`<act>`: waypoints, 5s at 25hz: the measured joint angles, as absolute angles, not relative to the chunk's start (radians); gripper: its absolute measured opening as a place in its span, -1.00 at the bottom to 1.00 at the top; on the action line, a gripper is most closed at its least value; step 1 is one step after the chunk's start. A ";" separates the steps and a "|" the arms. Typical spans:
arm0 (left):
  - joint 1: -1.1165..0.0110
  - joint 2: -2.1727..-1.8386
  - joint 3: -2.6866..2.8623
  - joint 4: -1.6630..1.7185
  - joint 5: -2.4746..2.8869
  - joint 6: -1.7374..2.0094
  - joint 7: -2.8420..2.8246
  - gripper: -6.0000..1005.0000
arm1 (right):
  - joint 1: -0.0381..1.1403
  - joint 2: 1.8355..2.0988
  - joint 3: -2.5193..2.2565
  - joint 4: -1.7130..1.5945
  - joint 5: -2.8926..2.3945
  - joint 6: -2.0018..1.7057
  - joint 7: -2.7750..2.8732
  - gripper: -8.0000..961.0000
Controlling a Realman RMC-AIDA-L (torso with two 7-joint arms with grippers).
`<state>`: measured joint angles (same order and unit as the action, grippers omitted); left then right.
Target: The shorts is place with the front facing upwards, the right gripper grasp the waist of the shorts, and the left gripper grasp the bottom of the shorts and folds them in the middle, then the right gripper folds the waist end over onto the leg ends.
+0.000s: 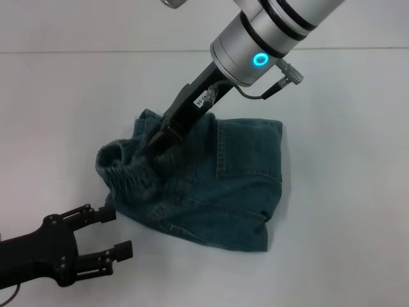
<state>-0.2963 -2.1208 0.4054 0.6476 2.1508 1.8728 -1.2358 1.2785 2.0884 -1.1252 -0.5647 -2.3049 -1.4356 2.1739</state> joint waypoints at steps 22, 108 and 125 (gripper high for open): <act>-0.346 -2.126 0.410 0.589 2.167 1.878 -1.239 0.72 | 1.018 2.055 -0.996 -0.826 -2.286 -1.555 2.183 1.00; -0.302 -2.129 0.380 0.750 2.064 1.842 -1.363 0.71 | 0.462 2.080 -0.687 -0.661 -1.991 -1.667 1.350 0.99; -0.308 -2.131 0.380 0.750 2.063 1.848 -1.366 0.71 | 0.460 2.083 -0.687 -0.661 -1.991 -1.657 1.350 1.00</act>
<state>-0.3076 -2.1307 0.3804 0.7500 2.0631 1.8485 -1.3663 0.4595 2.0826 -0.6872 -0.6611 -1.9911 -1.6571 1.3498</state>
